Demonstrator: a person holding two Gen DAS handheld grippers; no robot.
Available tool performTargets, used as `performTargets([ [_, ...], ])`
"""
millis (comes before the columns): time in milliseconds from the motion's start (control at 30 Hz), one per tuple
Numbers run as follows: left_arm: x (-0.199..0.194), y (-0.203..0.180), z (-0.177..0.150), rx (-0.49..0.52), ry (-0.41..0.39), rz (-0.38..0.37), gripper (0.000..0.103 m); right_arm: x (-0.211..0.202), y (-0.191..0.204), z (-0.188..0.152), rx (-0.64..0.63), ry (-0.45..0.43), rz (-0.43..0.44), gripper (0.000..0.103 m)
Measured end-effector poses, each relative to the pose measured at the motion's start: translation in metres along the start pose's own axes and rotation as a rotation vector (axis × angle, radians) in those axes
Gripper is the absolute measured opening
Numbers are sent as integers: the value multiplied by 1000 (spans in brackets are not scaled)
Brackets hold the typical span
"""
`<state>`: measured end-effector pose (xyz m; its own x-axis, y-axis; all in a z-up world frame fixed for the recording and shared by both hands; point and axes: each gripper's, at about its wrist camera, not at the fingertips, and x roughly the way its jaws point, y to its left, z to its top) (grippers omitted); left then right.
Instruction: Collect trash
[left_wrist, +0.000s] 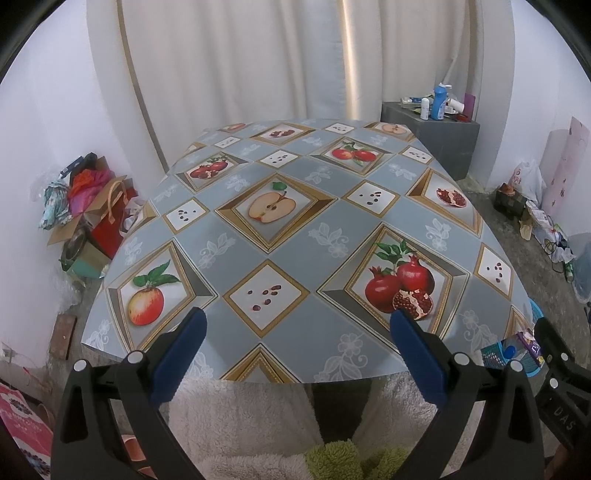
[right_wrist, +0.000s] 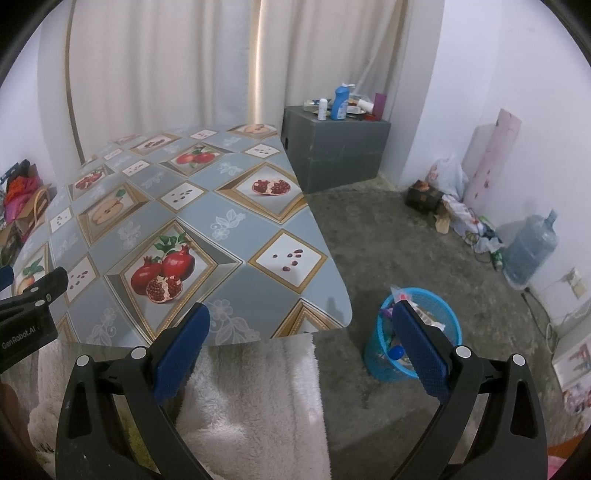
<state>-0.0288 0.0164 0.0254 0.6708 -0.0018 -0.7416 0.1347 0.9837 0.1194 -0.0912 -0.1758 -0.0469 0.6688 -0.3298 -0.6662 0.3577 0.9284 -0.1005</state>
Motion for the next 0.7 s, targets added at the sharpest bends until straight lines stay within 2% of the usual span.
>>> performTargets([
  [700, -1, 0, 1, 0, 0, 0, 97, -1, 2, 1, 2, -1, -3, 95],
])
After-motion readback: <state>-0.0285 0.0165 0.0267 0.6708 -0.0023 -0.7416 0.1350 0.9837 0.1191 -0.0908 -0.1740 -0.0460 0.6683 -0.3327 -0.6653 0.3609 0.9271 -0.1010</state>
